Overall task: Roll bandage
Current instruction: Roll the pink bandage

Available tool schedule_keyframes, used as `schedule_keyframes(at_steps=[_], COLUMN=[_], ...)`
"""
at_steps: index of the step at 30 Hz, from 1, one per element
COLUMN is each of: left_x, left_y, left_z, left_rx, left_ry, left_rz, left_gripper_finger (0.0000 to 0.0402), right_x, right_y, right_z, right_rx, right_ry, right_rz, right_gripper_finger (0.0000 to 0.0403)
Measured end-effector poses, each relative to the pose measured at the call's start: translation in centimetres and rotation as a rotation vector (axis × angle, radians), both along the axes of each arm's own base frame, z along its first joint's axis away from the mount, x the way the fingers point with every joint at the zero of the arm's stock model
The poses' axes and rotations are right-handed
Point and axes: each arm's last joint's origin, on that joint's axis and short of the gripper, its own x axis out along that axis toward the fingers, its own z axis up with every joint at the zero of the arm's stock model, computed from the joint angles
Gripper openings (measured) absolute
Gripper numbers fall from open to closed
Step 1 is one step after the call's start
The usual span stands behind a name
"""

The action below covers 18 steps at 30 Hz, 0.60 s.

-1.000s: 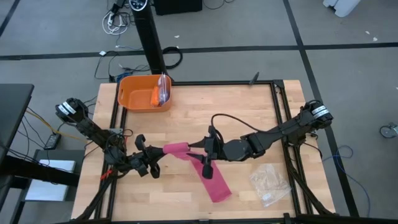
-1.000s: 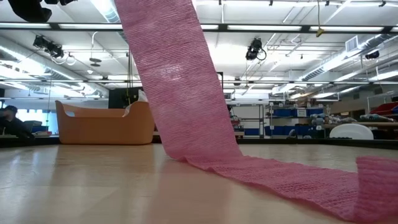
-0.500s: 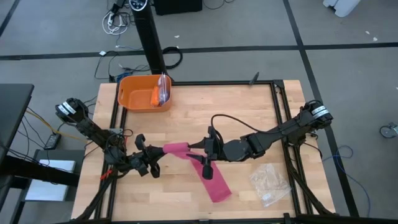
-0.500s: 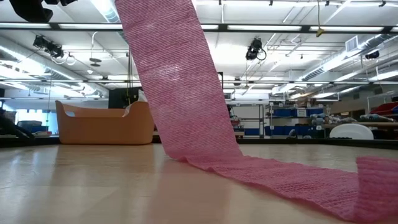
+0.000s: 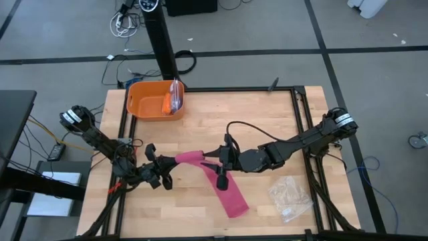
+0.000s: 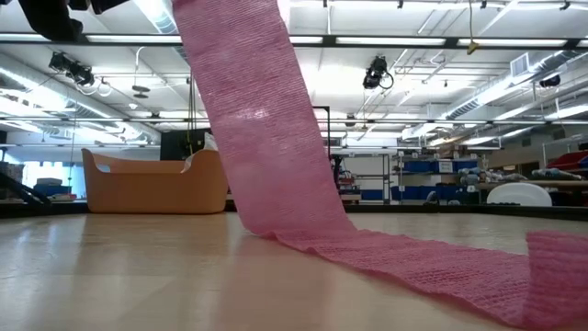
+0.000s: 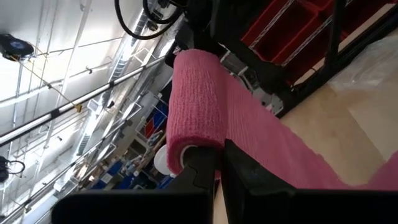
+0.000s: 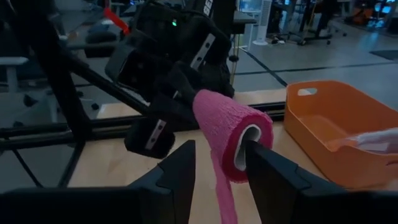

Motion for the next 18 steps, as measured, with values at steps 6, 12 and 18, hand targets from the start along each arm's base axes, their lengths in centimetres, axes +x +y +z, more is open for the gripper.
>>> schedule_keyframes(at_steps=[6, 12, 18], left_x=[-0.3, -0.5, -0.4], left_y=[-0.7, -1.2, -1.2], left_z=[0.0, 0.1, 0.1], left_rx=[0.02, 0.042, 0.046], left_ry=[-0.016, -0.046, -0.034], left_rz=[-0.098, -0.219, -0.199], left_gripper_finger=[0.0014, 0.0014, 0.0014], right_x=[-1.5, -2.5, -2.7], right_y=[2.4, 4.4, 5.2], right_z=[-0.2, 0.0, 0.6], right_rx=[-0.048, -0.083, -0.075], right_ry=[0.032, 0.01, -0.047], right_rz=[-0.026, -0.029, 0.021], right_gripper_finger=[0.0149, 0.0162, 0.0172])
